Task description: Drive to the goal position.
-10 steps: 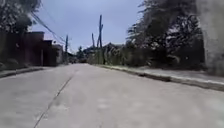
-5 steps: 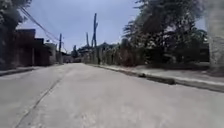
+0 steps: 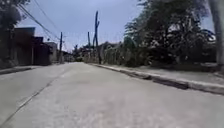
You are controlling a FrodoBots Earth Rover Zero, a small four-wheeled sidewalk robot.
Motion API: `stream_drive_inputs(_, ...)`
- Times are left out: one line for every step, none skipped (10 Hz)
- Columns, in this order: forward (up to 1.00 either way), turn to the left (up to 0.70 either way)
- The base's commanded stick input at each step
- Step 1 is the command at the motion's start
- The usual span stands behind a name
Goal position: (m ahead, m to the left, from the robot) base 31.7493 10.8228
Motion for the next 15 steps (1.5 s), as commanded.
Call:
stream_drive_inputs(1.0,0.03)
stream_drive_inputs(1.0,0.03)
stream_drive_inputs(1.0,0.03)
stream_drive_inputs(1.0,0.27)
stream_drive_inputs(1.0,0.43)
stream_drive_inputs(1.0,0.43)
stream_drive_inputs(1.0,0.43)
stream_drive_inputs(1.0,0.43)
stream_drive_inputs(1.0,0.22)
stream_drive_inputs(1.0,0.03)
stream_drive_inputs(1.0,0.03)
stream_drive_inputs(1.0,0.03)
stream_drive_inputs(1.0,0.03)
stream_drive_inputs(1.0,0.03)
stream_drive_inputs(1.0,0.03)
